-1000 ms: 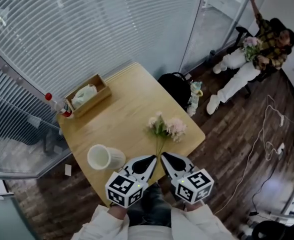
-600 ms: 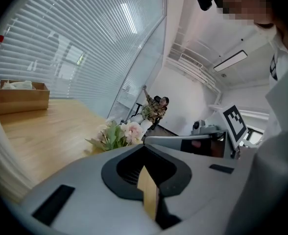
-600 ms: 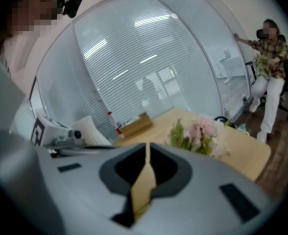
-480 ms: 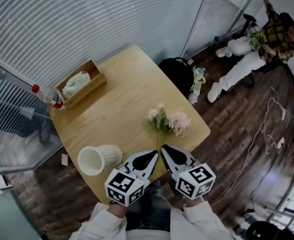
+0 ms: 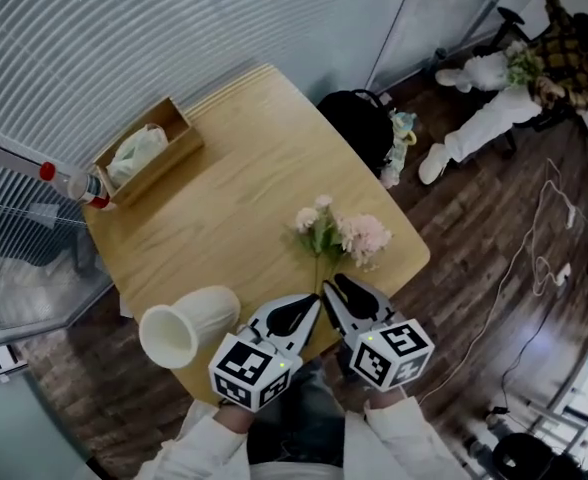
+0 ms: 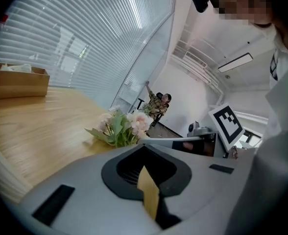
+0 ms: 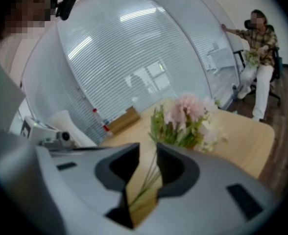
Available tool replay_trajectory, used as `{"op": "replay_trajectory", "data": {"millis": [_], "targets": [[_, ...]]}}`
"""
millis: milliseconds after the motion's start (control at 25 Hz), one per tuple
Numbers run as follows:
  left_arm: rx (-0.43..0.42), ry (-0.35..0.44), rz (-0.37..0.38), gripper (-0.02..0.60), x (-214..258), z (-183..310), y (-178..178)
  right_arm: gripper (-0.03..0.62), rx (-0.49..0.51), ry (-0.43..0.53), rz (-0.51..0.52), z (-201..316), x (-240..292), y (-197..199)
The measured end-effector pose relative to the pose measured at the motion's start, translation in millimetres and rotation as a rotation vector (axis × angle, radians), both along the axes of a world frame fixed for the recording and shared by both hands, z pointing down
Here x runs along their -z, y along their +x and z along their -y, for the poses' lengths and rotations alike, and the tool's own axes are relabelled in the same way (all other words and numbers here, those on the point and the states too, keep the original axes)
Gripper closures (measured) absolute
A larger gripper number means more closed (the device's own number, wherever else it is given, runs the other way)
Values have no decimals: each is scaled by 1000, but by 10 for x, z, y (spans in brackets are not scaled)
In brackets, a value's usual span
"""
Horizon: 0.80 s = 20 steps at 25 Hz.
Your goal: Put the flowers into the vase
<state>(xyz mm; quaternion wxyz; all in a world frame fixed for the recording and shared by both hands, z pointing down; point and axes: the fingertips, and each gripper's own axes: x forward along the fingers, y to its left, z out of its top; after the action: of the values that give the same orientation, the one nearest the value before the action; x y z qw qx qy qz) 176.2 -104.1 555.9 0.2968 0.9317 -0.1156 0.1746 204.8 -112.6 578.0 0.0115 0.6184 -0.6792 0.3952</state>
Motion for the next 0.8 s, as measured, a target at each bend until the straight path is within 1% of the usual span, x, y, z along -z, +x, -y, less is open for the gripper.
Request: {"op": "replay_trajectory", "data": {"millis": [240,320,440,600,800], "targets": [[4,-12,4,574,-75,56,60,472,-74,-34,16,-5,-126,153],[7,-31,-4,574,-81,53,81,459,-89,-42,23,-10,-164,179],[20,-64,-22,574,-84,66,110,450,-99,-55,41,4,-228,187],[28,-64,-9,574,-143,94,123,444,-112,-83,83,19,-333,178],[25,-71,-11,574,-178,113,138,442,-122,-112,77,42,-429,185]]}}
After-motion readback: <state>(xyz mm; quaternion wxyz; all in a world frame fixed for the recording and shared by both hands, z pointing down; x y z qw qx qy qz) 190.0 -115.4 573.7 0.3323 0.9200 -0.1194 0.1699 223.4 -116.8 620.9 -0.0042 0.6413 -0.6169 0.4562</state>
